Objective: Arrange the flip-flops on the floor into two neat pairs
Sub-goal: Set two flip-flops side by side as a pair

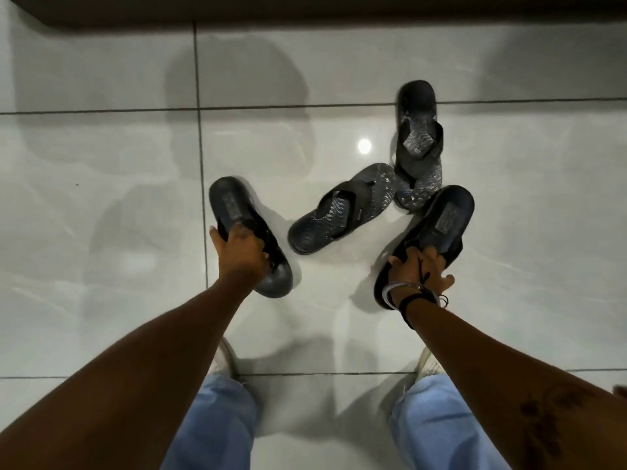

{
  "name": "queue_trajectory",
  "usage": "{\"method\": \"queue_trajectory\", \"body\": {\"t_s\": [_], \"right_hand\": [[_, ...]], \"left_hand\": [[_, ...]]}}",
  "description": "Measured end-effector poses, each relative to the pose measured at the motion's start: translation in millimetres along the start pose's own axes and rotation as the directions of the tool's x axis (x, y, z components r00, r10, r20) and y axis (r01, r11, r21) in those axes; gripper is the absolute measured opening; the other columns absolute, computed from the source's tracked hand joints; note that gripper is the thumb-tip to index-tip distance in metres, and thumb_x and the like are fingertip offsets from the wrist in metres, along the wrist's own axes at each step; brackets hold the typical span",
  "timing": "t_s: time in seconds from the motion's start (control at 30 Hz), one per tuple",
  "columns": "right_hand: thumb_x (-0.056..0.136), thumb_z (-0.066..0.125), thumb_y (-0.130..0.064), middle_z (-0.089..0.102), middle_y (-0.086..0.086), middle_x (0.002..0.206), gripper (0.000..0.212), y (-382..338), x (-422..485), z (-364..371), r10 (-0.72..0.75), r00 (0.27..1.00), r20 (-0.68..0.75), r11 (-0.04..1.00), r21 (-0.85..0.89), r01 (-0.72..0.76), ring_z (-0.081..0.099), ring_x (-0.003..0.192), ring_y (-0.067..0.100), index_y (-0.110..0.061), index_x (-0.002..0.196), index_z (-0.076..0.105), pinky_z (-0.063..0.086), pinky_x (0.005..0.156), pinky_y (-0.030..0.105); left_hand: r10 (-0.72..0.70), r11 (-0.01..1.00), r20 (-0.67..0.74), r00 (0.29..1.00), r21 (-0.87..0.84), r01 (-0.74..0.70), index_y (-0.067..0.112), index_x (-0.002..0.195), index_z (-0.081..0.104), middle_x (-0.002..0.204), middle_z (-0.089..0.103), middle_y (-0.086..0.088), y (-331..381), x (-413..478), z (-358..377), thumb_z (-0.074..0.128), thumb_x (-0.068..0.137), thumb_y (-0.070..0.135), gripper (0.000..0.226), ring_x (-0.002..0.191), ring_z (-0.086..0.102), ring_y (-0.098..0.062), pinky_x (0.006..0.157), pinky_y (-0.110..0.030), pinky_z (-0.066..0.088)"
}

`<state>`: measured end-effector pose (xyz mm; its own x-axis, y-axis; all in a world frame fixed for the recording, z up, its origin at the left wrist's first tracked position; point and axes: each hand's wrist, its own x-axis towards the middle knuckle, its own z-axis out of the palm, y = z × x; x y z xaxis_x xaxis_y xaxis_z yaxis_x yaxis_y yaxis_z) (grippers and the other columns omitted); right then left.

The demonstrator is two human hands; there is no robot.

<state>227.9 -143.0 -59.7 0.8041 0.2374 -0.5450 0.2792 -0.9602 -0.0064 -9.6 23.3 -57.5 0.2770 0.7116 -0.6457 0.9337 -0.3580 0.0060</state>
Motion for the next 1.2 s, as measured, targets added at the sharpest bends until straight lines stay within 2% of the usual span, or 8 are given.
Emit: {"method": "queue_trajectory", "body": {"t_s": [0.2, 0.3, 0.37, 0.5, 0.63, 0.8, 1.03, 1.2], "right_hand": [[0.086, 0.07, -0.029, 0.054, 0.012, 0.124, 0.02, -62.1, -66.0, -3.7, -0.274, 0.957, -0.096, 0.96, 0.038, 0.278, 0.046, 0.124, 0.034, -0.015, 0.1, 0.067, 0.033, 0.105, 0.053], [0.089, 0.068, -0.027, 0.049, 0.003, 0.126, 0.02, -122.7, -94.7, 9.3, -0.318, 0.947, -0.038, 0.909, 0.273, 0.316, 0.041, 0.132, 0.028, -0.014, 0.104, 0.063, 0.021, 0.113, 0.051], [0.09, 0.065, -0.023, 0.05, -0.001, 0.12, 0.016, -165.0, -104.7, 18.8, -0.348, 0.937, 0.002, 0.864, 0.389, 0.32, 0.042, 0.128, 0.028, -0.013, 0.101, 0.062, 0.03, 0.109, 0.056], [0.086, 0.067, -0.032, 0.044, 0.006, 0.133, 0.02, -230.5, -106.6, 49.7, -0.528, 0.844, 0.094, 0.844, -0.049, 0.533, 0.031, 0.137, 0.029, -0.023, 0.104, 0.065, 0.026, 0.111, 0.057], [0.09, 0.063, -0.021, 0.043, 0.008, 0.137, 0.018, -270.2, -102.8, 79.6, -0.497, 0.861, 0.109, 0.86, -0.068, 0.505, 0.024, 0.144, 0.031, -0.02, 0.108, 0.067, 0.019, 0.114, 0.063], [0.095, 0.061, -0.032, 0.03, 0.011, 0.153, 0.029, -281.2, -102.4, 96.4, -0.518, 0.84, 0.161, 0.824, -0.17, 0.541, 0.011, 0.149, 0.039, -0.021, 0.122, 0.064, 0.017, 0.114, 0.067], [0.095, 0.061, -0.039, 0.008, 0.013, 0.164, 0.046, -284.6, -109.4, 94.2, -0.512, 0.828, 0.229, 0.801, -0.222, 0.556, 0.004, 0.15, 0.041, -0.024, 0.138, 0.051, 0.017, 0.115, 0.068], [0.098, 0.057, -0.03, 0.006, 0.01, 0.165, 0.037, -274.8, -102.4, 86.2, -0.494, 0.833, 0.249, 0.785, -0.285, 0.55, 0.004, 0.15, 0.041, -0.023, 0.135, 0.056, 0.013, 0.115, 0.069]], "left_hand": [[0.146, 0.969, -0.019, 0.989, 0.202, -0.139, 0.025, 0.102, 0.073, 0.133, 0.057, -0.003, -61.2, -2.7, -32.8, 0.06, 0.087, 0.038, 0.023, 0.142, 0.028, -0.027, 0.116, -0.066, 0.002], [0.142, 0.976, -0.073, 0.987, 0.178, -0.127, 0.023, 0.109, 0.07, 0.133, 0.057, -0.002, -95.7, 7.8, -45.8, 0.06, 0.09, 0.037, 0.026, 0.142, 0.028, -0.026, 0.117, -0.064, 0.002], [0.139, 0.97, -0.073, 0.988, 0.211, -0.12, 0.023, 0.11, 0.071, 0.136, 0.055, -0.001, -117.9, 17.5, -52.8, 0.061, 0.09, 0.039, 0.028, 0.144, 0.026, -0.026, 0.117, -0.064, 0.002], [0.161, 0.929, -0.024, 0.987, 0.341, -0.143, 0.025, 0.117, 0.069, 0.144, 0.048, -0.003, -147.9, 43.1, -58.4, 0.059, 0.089, 0.042, 0.034, 0.147, 0.019, -0.03, 0.117, -0.066, 0.001], [0.205, 0.918, -0.062, 0.977, 0.357, -0.17, 0.021, 0.117, 0.068, 0.14, 0.052, -0.004, -160.6, 63.2, -54.8, 0.06, 0.087, 0.044, 0.039, 0.147, 0.02, -0.03, 0.116, -0.067, 0.002], [0.275, 0.928, -0.148, 0.95, 0.299, -0.222, 0.021, 0.118, 0.069, 0.143, 0.049, -0.005, -156.9, 76.5, -47.5, 0.059, 0.09, 0.036, 0.034, 0.146, 0.023, -0.03, 0.117, -0.064, -0.001], [0.203, 0.973, -0.213, 0.956, 0.155, -0.172, 0.02, 0.114, 0.069, 0.155, 0.037, -0.014, -156.2, 74.7, -36.7, 0.057, 0.092, 0.035, 0.03, 0.149, 0.02, -0.033, 0.12, -0.061, 0.001], [0.118, 0.99, -0.249, 0.961, 0.101, -0.095, 0.021, 0.111, 0.069, 0.158, 0.031, -0.017, -155.3, 70.1, -25.4, 0.055, 0.091, 0.037, 0.029, 0.149, 0.019, -0.035, 0.118, -0.06, 0.001]]}}
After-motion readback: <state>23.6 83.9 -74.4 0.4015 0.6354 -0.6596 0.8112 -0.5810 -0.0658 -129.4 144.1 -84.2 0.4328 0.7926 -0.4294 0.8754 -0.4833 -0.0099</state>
